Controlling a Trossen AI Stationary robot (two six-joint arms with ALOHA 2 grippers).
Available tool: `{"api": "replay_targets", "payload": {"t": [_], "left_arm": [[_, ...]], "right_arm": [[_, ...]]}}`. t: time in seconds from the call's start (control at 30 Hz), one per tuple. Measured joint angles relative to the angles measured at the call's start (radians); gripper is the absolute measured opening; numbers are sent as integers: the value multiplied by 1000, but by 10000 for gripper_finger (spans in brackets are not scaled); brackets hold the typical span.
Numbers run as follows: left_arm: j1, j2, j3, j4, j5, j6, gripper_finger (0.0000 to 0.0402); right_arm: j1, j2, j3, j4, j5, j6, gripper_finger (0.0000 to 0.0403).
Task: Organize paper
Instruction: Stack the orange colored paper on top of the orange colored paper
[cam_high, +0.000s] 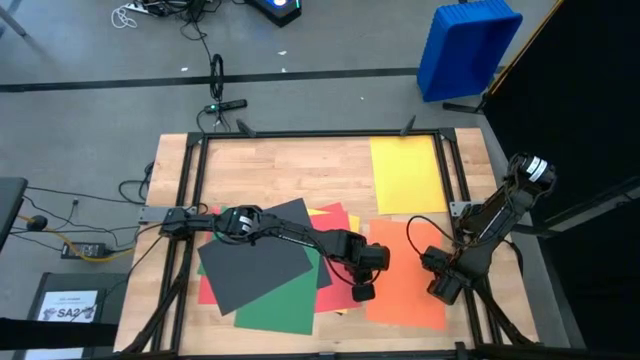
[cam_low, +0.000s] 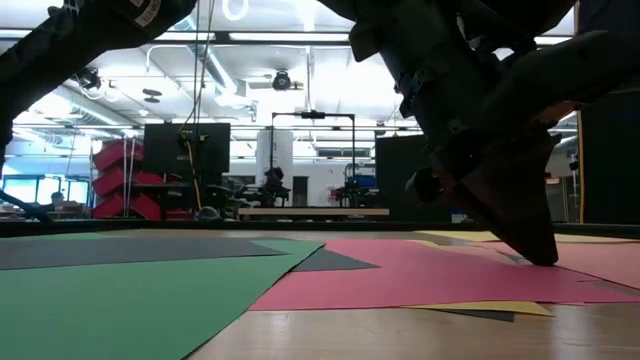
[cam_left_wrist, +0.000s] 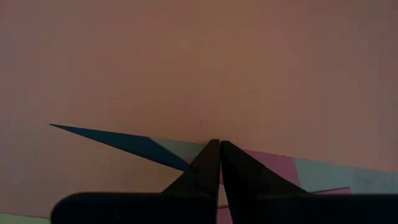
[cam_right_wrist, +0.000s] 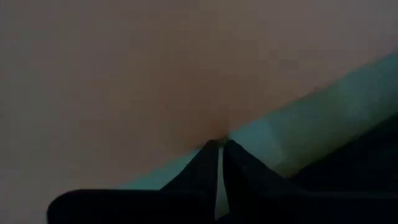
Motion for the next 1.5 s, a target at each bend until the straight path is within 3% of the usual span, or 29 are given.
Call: {"api": "replay_targets", "payload": {"t": [0.67, 0.8, 0.97, 1.2, 1.3, 1.5], "left_arm": [[0, -35, 6, -124, -36, 24, 0], [0, -50, 6, -170, -67, 31, 0], [1, -70, 6, -124, -103, 57, 0], [-2, -97, 8, -35, -109, 63, 0], [-28, -110, 13, 40, -111, 86, 0], [-116, -102, 13, 145, -102, 109, 0]], "right_arm": [[67, -7, 38, -29, -69, 63, 0], [64, -22, 90, -109, -21, 51, 0], [38, -70, 141, -157, 128, 11, 0], [-118, -97, 142, -269, 256, -171, 0], [-249, -100, 126, -291, 296, -329, 0], [-543, -119, 59, -147, 311, -711, 0]]}}
